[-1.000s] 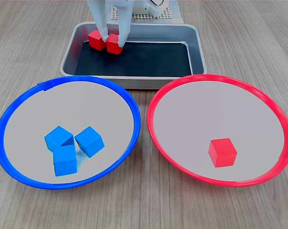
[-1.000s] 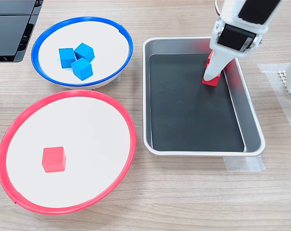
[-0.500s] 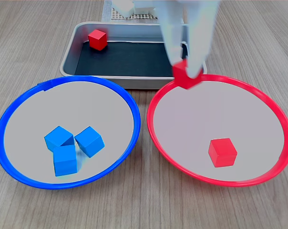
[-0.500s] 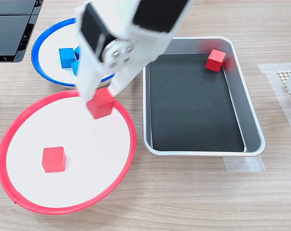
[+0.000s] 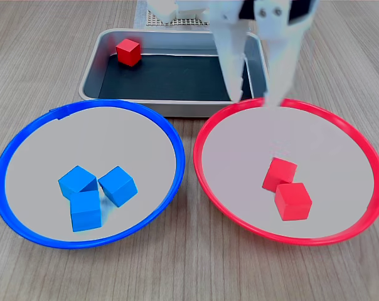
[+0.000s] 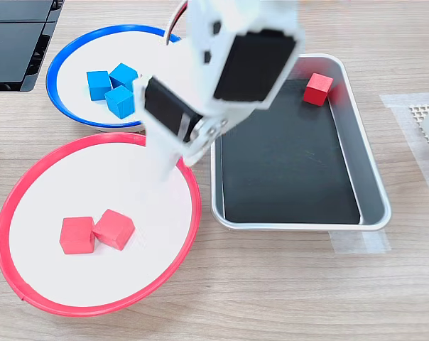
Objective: Move six blocks from tray to matching dishes
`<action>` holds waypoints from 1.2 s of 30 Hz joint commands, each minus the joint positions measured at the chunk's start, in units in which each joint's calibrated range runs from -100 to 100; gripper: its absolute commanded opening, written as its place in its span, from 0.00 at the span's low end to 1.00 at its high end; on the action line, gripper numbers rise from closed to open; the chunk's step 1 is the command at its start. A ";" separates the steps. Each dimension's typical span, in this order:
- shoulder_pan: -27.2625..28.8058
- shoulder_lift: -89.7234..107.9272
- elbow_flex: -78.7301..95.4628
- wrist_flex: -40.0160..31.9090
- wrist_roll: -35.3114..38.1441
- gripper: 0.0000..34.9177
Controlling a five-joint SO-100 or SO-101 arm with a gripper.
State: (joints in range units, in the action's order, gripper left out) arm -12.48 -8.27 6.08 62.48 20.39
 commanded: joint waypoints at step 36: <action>44.43 43.62 53.87 -0.12 38.34 0.50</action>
State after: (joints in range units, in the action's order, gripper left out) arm 32.21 34.61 58.98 64.27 58.78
